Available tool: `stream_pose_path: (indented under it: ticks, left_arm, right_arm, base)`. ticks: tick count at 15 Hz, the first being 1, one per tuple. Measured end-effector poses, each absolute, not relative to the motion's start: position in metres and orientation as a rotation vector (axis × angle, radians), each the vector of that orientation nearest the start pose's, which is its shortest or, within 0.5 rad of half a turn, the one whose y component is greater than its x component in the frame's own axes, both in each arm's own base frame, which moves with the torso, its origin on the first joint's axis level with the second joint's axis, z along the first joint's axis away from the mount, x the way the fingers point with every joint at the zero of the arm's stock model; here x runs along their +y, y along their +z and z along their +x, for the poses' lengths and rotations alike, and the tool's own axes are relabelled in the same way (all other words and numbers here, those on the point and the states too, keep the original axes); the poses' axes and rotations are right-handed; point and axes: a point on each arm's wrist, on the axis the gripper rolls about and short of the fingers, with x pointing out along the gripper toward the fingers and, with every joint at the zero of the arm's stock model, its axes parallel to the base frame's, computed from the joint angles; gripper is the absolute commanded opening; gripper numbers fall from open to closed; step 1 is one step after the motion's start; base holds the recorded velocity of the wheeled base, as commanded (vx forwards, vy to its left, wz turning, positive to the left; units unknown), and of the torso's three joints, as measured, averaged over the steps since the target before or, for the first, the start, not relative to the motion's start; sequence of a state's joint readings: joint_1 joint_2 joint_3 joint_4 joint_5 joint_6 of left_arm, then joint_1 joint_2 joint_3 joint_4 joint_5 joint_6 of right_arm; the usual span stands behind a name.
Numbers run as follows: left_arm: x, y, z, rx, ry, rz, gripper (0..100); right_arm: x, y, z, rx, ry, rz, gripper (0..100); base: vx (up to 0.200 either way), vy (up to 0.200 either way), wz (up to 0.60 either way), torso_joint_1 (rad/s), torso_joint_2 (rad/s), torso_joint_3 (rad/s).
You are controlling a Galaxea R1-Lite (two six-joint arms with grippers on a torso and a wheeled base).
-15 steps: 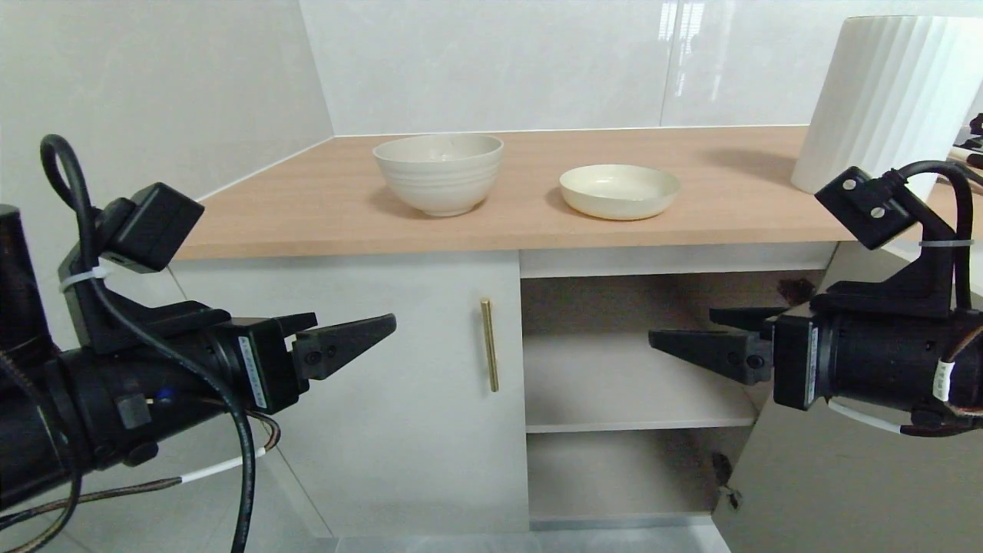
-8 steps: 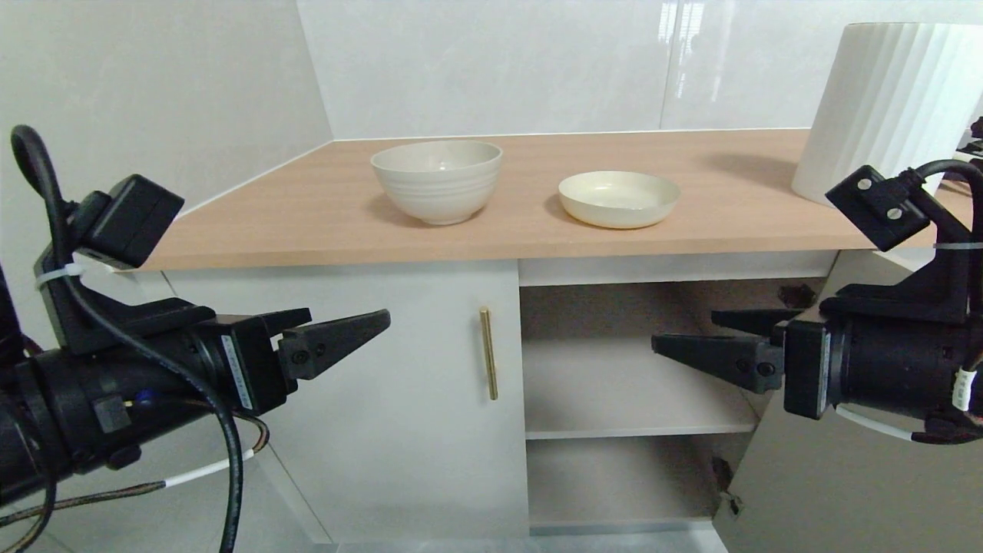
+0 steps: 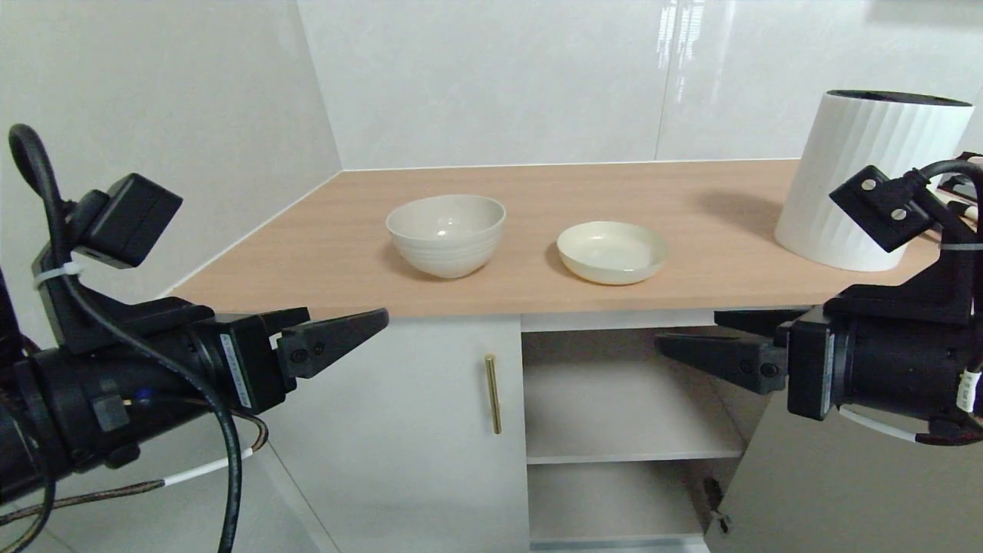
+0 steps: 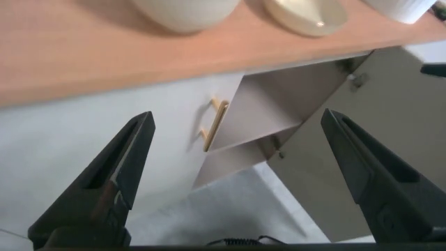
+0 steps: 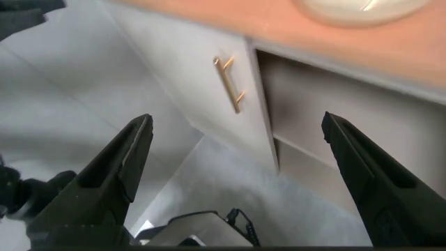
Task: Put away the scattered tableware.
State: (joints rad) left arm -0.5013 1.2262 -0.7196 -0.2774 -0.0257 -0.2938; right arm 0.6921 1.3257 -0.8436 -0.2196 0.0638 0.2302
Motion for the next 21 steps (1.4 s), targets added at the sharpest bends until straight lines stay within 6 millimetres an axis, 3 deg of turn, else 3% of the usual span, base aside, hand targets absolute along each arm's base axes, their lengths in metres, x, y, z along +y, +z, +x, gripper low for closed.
stream_pose_path:
  ticks: [8, 12, 14, 16, 21]
  left_arm:
    - [-0.093, 0.237, 0.169, 0.317, -0.484, -0.227, 100]
    - [-0.098, 0.247, 0.182, 0.3, -0.475, -0.233, 100]
    - [-0.098, 0.256, 0.195, 0.298, -0.446, -0.237, 100]
    - [-0.096, 0.252, 0.214, 0.377, -0.386, -0.224, 100]
    - [-0.104, 0.25, 0.265, 0.443, -0.208, -0.188, 100]
  right_arm:
    - [0.139, 0.25, 0.165, 0.341, 0.719, 0.135, 100]
    - [0.14, 0.252, 0.166, 0.335, 0.716, 0.137, 100]
    - [0.141, 0.261, 0.169, 0.302, 0.713, 0.149, 100]
    - [0.139, 0.264, 0.181, 0.295, 0.677, 0.152, 100]
    - [0.137, 0.245, 0.219, 0.357, 0.576, 0.119, 100]
  base:
    - [0.0, 0.0, 0.0, 0.16, -0.47, -0.311]
    - [0.0, 0.0, 0.0, 0.106, -0.26, -0.163]
    - [0.0, 0.0, 0.0, 0.009, -0.03, -0.013]
    - [0.0, 0.0, 0.0, 0.0, 0.0, 0.0]
    - [0.0, 0.0, 0.0, 0.0, 0.0, 0.0]
